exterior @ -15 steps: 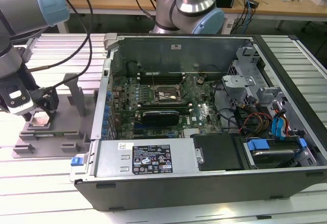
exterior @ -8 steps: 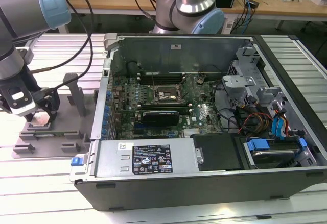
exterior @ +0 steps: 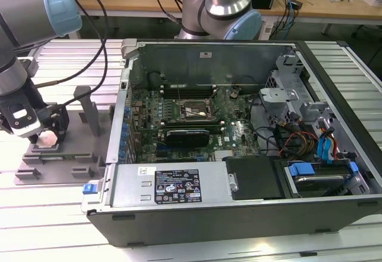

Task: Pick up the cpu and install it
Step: 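Pick up the cpu and move it towards the insertion slot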

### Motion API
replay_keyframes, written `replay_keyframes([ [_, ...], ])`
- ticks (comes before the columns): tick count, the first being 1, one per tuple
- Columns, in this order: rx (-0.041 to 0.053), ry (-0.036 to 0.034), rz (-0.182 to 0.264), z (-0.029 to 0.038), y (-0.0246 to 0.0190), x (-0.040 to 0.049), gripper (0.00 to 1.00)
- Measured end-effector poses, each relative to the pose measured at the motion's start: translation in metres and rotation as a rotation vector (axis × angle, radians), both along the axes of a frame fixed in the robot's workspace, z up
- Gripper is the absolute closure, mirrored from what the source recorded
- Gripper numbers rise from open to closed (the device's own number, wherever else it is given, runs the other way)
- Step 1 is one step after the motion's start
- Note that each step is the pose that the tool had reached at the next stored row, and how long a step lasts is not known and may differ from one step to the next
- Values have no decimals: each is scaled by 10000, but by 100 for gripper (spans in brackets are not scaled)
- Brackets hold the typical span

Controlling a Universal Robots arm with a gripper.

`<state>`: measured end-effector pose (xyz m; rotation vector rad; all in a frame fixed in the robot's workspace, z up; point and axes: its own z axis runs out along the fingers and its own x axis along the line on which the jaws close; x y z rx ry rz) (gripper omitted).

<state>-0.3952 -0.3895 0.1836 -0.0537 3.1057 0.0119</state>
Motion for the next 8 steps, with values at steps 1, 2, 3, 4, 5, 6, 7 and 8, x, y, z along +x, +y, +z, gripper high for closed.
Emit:
replay_keyframes([
  [1, 1, -1, 0, -1, 0, 0, 32],
  [2, 1, -1, 0, -1, 0, 0, 32],
  [3, 1, -2, 0, -1, 0, 0, 32],
  [4, 3, -6, 0, 3, 1, 1, 32],
  [5, 2, -3, 0, 11, 0, 1, 32],
  [6, 3, -4, 0, 12, 0, 1, 32],
  [7, 2, -3, 0, 13, 0, 1, 32],
  [8, 1, -2, 0, 14, 0, 0, 32],
])
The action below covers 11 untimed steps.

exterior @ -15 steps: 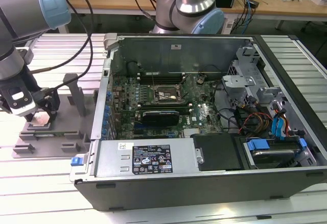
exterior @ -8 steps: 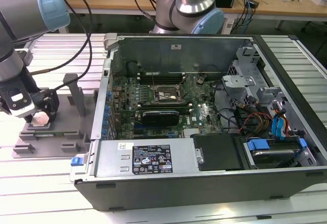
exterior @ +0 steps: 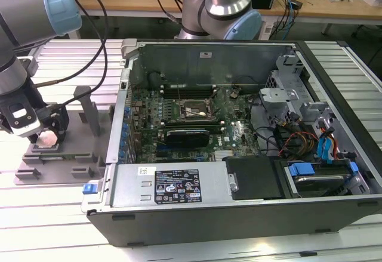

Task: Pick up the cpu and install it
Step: 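Pick up the cpu and move it towards the insertion slot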

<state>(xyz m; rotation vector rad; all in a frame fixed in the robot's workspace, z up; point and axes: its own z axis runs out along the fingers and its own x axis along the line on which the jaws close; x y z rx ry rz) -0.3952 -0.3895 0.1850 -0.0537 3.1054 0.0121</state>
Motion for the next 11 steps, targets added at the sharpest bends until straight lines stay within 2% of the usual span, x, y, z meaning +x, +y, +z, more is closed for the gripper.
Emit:
replay_keyframes([
  [5, 0, 0, 0, 2, 0, 0, 34],
  [6, 0, 0, 0, 3, 0, 0, 41],
  [7, 0, 1, 0, 5, 0, 0, 41],
  [8, 0, 0, 0, 5, 0, 0, 45],
  [11, -3, 4, 0, 19, 0, -1, 45],
])
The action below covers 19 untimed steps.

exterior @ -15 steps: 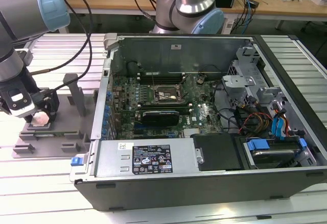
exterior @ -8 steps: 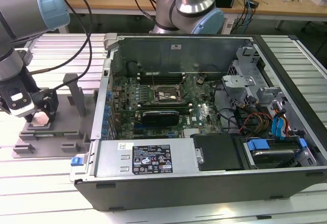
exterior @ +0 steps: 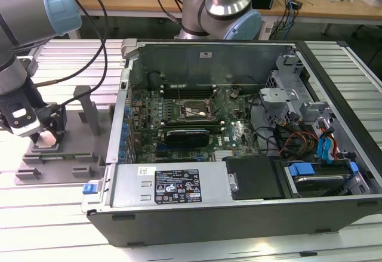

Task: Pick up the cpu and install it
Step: 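Pick up the cpu and move it towards the insertion slot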

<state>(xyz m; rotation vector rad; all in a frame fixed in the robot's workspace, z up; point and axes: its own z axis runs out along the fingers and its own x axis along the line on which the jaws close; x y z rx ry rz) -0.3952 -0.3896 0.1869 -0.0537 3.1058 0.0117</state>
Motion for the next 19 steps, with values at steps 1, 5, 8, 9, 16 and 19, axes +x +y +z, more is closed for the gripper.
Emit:
replay_keyframes([
  [1, 3, -5, 0, 9, 1, 1, 45],
  [5, 20, -8, -1, 8, 1, 0, 45],
  [8, 23, -14, 0, 4, 1, 3, 45],
  [9, 23, -14, 0, 4, 0, 4, 45],
  [16, 23, -13, 0, 5, 0, 6, 38],
  [19, 23, -13, 0, -1, 1, 6, 38],
])
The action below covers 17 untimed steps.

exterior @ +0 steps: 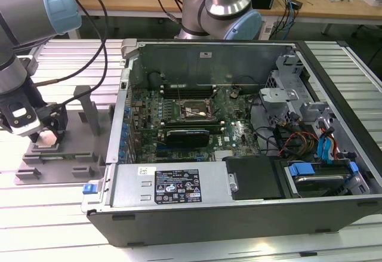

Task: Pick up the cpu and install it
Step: 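Pick up the cpu and move it towards the insertion slot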

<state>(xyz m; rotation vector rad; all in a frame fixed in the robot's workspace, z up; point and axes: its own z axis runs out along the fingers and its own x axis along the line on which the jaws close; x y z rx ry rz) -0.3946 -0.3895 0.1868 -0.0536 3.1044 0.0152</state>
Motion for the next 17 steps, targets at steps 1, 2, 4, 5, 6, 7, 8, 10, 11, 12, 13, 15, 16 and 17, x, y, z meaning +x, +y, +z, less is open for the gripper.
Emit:
replay_keyframes([
  [1, 0, 0, 0, -4, 0, 0, 38],
  [2, 0, 1, 1, -5, 0, 0, 38],
  [4, -1, 0, 0, -6, 0, 0, 39],
  [5, -1, 0, 0, -6, 0, 0, 39],
  [6, -1, 0, 0, -7, 0, 0, 45],
  [7, -1, 0, 0, -8, 0, 0, 45],
  [8, -1, 0, 1, -8, 0, 0, 45],
  [10, -1, 1, 0, -8, 0, 0, 45],
  [11, 0, 1, 0, -9, 0, 0, 45],
  [12, 13, 1, -1, -9, 0, 0, 45],
  [13, 34, -2, -28, -10, 1, 0, 45],
  [15, 34, -1, -29, -10, 0, 0, 45],
  [16, 34, -1, -31, -9, 0, 0, 45],
  [17, 36, -3, -35, -3, 0, 0, 45],
])
